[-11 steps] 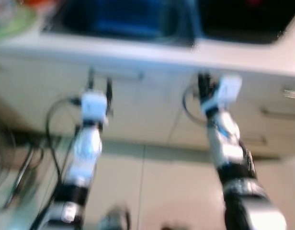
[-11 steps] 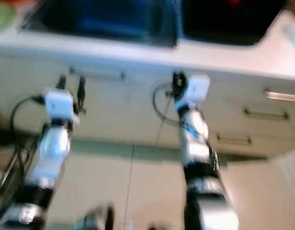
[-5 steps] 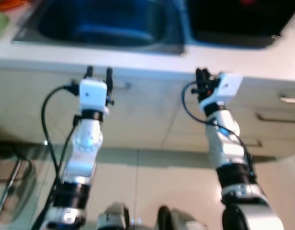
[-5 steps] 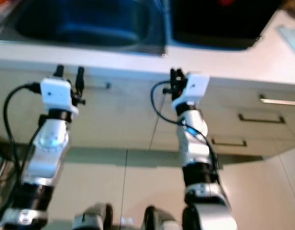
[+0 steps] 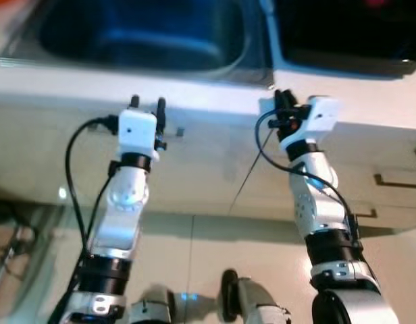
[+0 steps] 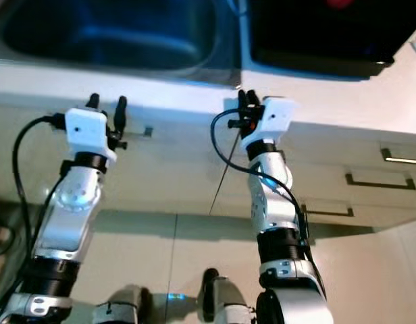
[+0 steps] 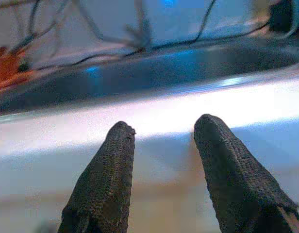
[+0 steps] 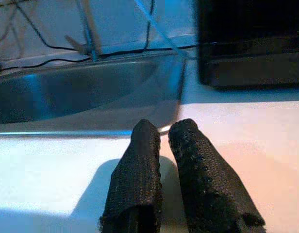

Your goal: Kitchen organization

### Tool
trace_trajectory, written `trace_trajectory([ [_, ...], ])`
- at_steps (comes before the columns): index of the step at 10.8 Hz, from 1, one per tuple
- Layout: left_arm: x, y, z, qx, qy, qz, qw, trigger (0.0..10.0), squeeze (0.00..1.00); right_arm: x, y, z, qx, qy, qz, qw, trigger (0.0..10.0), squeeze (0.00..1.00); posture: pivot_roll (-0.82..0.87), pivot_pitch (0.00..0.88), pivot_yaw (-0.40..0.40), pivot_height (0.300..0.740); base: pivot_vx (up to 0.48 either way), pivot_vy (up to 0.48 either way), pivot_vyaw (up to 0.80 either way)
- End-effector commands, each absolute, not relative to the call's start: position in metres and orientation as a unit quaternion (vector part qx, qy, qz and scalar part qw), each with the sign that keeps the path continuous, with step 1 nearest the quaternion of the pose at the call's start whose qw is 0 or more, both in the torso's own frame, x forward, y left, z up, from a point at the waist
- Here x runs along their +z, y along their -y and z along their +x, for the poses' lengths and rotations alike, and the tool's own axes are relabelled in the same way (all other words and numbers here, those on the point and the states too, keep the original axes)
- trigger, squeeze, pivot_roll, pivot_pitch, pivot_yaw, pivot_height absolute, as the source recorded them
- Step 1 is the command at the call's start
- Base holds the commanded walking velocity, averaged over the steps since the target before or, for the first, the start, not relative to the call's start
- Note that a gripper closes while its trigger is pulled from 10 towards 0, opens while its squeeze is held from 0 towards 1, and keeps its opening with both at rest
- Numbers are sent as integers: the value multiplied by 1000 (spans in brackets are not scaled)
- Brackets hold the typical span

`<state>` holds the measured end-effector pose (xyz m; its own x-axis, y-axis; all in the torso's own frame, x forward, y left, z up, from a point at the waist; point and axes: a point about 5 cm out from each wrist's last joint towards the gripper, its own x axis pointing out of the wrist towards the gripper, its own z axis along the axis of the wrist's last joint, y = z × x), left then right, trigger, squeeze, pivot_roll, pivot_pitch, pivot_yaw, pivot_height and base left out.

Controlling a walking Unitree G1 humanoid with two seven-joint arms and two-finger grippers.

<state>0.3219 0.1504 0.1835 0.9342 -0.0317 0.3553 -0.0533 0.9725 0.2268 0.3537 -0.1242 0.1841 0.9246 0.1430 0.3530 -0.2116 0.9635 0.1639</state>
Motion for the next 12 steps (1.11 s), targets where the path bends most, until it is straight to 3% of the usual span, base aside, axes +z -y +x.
trace_trajectory([
  [1,183,-151,319,4,177,114,977,10000,0,169,121,350,94,139,107,980,10000,0,118,247,-43,740,0,480,0],
  [4,184,-150,318,-3,173,115,978,10000,0,166,119,349,98,125,118,980,10000,0,121,238,-37,740,0,480,-458],
  [12,185,-149,319,-7,164,118,979,10000,0,163,115,346,98,119,118,981,10000,0,124,257,-27,740,0,480,0],
])
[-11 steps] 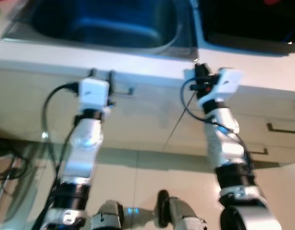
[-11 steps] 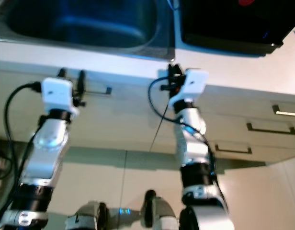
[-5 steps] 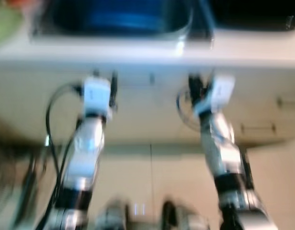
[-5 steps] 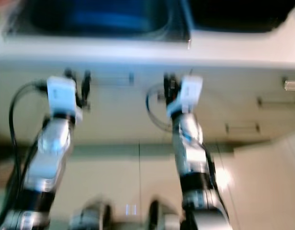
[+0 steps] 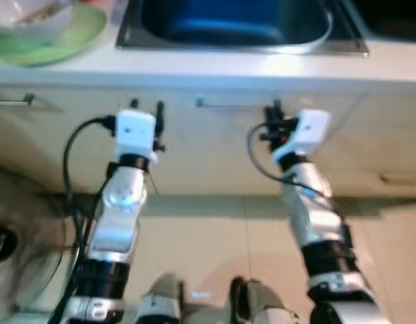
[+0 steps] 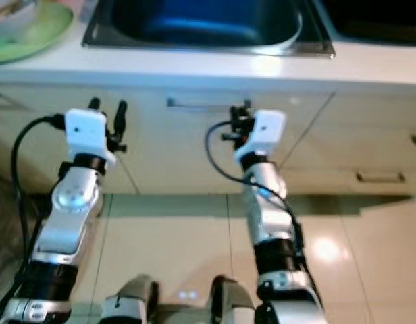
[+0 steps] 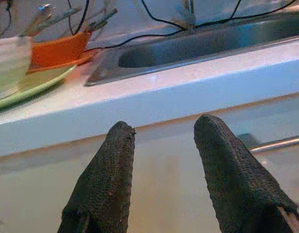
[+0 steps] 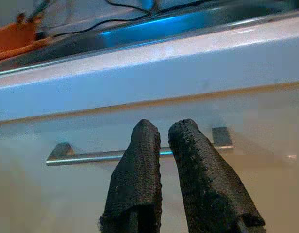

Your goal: Kitchen organization

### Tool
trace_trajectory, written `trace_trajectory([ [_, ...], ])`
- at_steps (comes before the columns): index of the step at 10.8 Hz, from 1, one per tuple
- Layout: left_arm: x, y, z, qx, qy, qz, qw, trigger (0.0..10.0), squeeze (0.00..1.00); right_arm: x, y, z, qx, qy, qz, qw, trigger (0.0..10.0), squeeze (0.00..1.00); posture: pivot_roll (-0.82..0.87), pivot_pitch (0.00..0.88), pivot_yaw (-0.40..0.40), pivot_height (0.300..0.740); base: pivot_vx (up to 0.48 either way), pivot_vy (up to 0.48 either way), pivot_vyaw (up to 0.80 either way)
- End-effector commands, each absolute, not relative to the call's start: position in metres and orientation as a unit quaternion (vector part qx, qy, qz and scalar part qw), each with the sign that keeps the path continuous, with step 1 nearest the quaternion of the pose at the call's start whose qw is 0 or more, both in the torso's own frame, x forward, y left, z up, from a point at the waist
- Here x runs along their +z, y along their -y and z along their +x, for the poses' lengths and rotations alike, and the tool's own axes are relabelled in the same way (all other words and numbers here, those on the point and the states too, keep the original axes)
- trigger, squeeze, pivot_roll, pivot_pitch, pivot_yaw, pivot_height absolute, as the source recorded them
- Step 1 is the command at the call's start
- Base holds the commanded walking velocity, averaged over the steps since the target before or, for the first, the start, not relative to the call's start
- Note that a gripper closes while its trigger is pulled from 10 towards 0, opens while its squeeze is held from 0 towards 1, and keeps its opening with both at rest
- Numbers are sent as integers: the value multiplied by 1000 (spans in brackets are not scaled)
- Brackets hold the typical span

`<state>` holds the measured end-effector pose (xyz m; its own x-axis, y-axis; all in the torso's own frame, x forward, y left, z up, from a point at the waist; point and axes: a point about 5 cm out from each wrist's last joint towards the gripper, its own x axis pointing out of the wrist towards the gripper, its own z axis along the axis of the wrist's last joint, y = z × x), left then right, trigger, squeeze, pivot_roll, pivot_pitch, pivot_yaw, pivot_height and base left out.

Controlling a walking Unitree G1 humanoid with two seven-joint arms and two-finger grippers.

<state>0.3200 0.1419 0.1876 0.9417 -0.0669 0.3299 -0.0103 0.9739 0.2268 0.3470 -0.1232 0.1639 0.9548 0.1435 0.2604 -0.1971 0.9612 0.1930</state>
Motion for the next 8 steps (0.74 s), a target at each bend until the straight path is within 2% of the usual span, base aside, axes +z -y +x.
trace_trajectory([
  [1,187,-150,319,-5,165,118,979,10000,0,165,114,346,98,121,120,981,10000,0,127,259,-27,740,0,480,0],
  [2,188,-151,318,-3,169,116,979,10000,0,169,114,346,97,129,119,980,10000,0,126,257,-28,740,0,255,0],
  [8,203,-138,322,-23,201,102,974,10000,0,193,116,353,92,168,111,975,10000,0,128,234,-29,740,0,0,0],
])
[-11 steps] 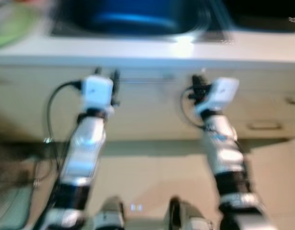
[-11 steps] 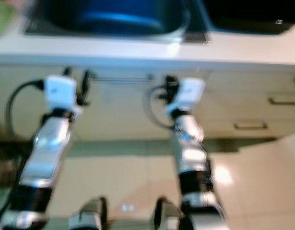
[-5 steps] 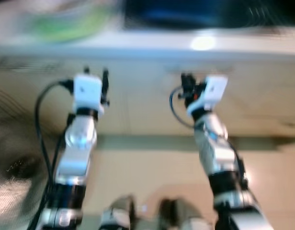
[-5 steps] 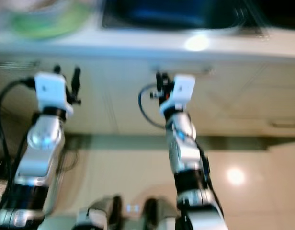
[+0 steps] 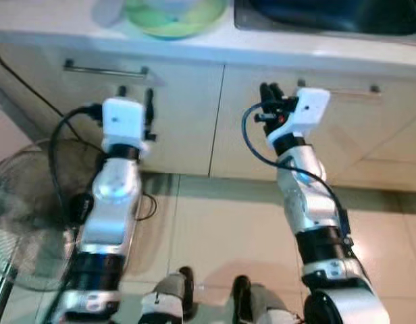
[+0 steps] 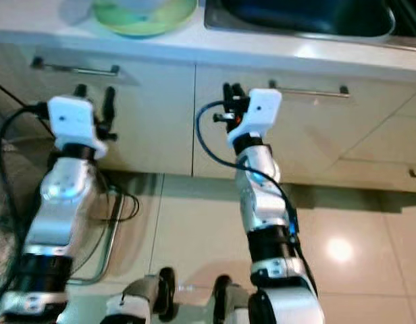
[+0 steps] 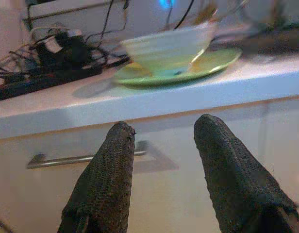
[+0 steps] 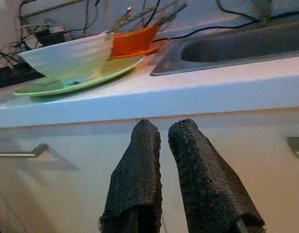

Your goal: Kitchen organization

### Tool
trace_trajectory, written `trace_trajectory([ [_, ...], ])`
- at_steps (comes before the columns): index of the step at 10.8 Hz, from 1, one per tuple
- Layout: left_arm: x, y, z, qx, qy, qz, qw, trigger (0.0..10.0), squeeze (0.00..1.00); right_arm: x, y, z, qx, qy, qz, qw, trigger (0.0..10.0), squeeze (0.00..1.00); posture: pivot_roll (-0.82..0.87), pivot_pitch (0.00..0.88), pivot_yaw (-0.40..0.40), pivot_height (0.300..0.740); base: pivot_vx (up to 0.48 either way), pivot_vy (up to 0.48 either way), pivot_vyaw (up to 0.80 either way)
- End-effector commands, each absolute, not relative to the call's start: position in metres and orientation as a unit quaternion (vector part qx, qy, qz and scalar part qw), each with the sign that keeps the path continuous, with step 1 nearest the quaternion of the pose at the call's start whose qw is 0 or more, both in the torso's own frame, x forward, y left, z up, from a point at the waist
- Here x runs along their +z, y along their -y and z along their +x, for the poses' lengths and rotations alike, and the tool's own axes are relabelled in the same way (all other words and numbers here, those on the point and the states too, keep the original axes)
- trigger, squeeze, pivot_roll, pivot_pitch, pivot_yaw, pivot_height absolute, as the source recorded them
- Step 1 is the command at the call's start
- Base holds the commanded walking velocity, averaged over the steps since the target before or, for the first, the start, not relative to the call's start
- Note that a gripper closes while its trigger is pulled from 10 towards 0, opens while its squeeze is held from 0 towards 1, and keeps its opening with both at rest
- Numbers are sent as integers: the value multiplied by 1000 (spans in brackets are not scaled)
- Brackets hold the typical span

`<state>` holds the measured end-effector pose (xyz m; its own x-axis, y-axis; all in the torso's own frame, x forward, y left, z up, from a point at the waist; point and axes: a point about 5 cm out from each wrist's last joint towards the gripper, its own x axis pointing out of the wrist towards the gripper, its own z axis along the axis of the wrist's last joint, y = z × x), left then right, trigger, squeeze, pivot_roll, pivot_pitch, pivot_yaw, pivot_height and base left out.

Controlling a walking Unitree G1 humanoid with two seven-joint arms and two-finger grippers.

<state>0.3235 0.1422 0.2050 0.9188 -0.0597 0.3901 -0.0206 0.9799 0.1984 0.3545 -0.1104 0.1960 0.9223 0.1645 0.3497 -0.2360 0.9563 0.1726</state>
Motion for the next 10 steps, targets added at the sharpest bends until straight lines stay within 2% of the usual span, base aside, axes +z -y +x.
trace_trajectory([
  [1,202,-135,323,-28,199,100,974,10000,0,192,115,353,91,167,111,975,10000,0,127,232,-27,740,0,0,0],
  [7,195,-133,326,-34,185,104,977,10000,0,178,116,352,87,145,105,980,10000,0,124,228,-23,740,0,0,0],
  [10,196,-133,326,-33,191,106,975,10000,0,181,115,352,87,152,101,979,10000,0,117,218,-21,740,261,0,0],
])
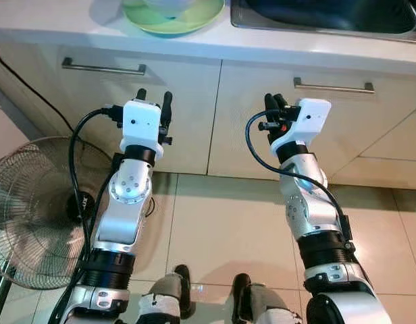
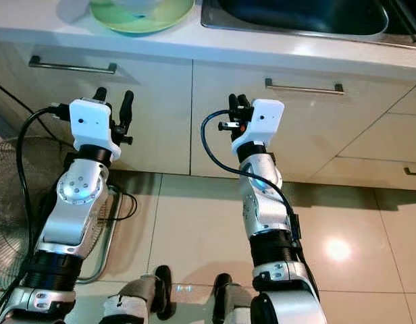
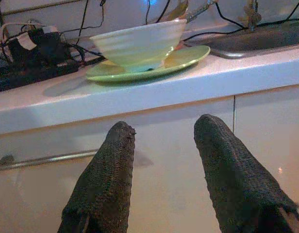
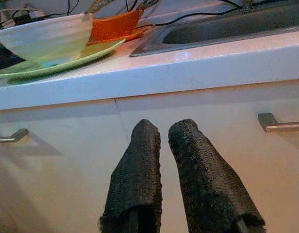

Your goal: Kitchen organization

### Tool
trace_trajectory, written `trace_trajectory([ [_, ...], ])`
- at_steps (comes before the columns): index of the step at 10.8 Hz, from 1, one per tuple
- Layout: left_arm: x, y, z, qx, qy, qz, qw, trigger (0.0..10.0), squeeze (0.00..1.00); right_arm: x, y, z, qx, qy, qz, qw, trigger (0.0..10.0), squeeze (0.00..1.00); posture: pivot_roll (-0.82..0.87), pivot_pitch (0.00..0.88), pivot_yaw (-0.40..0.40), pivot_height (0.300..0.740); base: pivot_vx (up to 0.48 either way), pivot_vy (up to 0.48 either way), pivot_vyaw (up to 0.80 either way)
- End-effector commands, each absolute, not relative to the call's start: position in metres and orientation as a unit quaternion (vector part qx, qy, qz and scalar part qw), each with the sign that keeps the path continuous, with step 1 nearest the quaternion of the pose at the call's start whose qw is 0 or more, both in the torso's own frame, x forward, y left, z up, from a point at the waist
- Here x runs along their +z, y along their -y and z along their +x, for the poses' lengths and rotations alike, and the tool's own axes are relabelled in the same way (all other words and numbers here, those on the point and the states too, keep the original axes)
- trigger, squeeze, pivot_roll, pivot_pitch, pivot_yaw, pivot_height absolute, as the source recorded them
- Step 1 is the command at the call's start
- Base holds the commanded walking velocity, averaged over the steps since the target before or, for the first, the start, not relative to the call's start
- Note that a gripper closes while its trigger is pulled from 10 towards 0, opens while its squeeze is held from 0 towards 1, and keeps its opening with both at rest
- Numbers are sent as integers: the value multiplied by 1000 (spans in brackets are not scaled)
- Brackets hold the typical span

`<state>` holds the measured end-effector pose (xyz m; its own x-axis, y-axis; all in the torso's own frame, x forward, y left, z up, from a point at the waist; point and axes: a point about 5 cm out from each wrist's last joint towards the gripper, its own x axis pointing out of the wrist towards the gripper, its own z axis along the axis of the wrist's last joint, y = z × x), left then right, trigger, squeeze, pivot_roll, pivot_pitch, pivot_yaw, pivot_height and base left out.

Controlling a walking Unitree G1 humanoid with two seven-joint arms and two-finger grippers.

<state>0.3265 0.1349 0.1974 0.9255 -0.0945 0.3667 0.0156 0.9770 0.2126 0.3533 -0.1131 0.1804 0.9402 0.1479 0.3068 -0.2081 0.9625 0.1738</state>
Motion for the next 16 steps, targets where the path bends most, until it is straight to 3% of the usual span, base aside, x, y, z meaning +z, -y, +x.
trace_trajectory([
  [1,199,-132,327,-35,196,106,974,10000,0,184,113,352,91,157,101,978,10000,0,114,214,-22,740,277,0,0],
  [16,199,-132,327,-33,197,101,975,10000,0,180,115,353,90,147,97,980,10000,0,113,224,-35,740,293,0,0],
])
